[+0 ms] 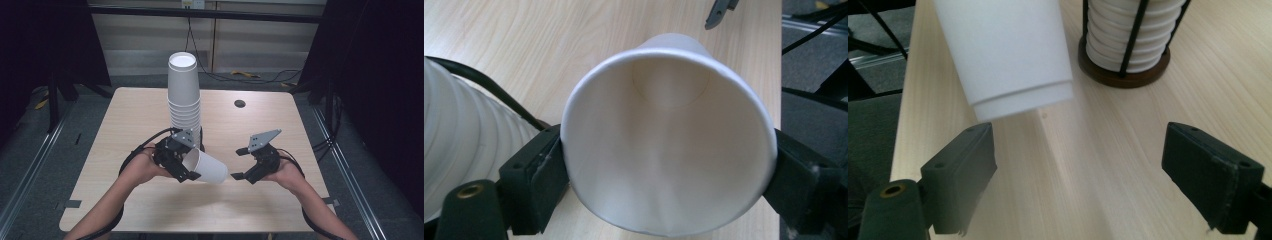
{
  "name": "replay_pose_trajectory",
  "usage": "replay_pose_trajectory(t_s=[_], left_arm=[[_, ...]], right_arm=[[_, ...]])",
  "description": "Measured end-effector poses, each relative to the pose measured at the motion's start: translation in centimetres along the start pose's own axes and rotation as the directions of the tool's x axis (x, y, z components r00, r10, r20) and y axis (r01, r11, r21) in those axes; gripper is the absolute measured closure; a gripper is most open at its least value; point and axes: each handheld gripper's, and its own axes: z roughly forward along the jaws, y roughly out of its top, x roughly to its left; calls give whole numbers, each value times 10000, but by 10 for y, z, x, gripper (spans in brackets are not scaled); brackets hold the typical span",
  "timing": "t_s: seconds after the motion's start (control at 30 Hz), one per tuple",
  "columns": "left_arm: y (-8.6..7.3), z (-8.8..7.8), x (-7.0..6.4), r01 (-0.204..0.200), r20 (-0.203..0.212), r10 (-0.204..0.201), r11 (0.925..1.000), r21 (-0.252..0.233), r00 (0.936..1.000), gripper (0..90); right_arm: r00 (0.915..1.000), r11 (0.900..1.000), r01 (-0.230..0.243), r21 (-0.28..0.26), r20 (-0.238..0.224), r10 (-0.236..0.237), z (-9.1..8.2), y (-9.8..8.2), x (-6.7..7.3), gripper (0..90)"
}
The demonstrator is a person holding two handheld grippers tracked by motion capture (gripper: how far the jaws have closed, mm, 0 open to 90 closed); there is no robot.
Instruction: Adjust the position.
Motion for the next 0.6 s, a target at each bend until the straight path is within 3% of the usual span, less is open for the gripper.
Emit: replay_pose_trajectory(t_s=[0.13,0.2,0.4,0.6], left_arm=[[0,0,0,16,-37,-15,9998,220,10000,145],[0,0,1,-40,-29,41,9993,384,10000,144],[0,-2,1,-74,-4,74,9977,672,10000,143],[1,-1,1,-119,42,115,9934,1139,9999,143]], right_arm=[[9981,9997,-241,-57,567,244,4,-11,-1,138],[9972,9986,-469,-235,576,482,6,-18,-1,136],[9883,9953,-897,-361,1205,934,16,-39,-2,130],[9769,9928,-1198,-32,1777,1184,28,-57,-3,125]])
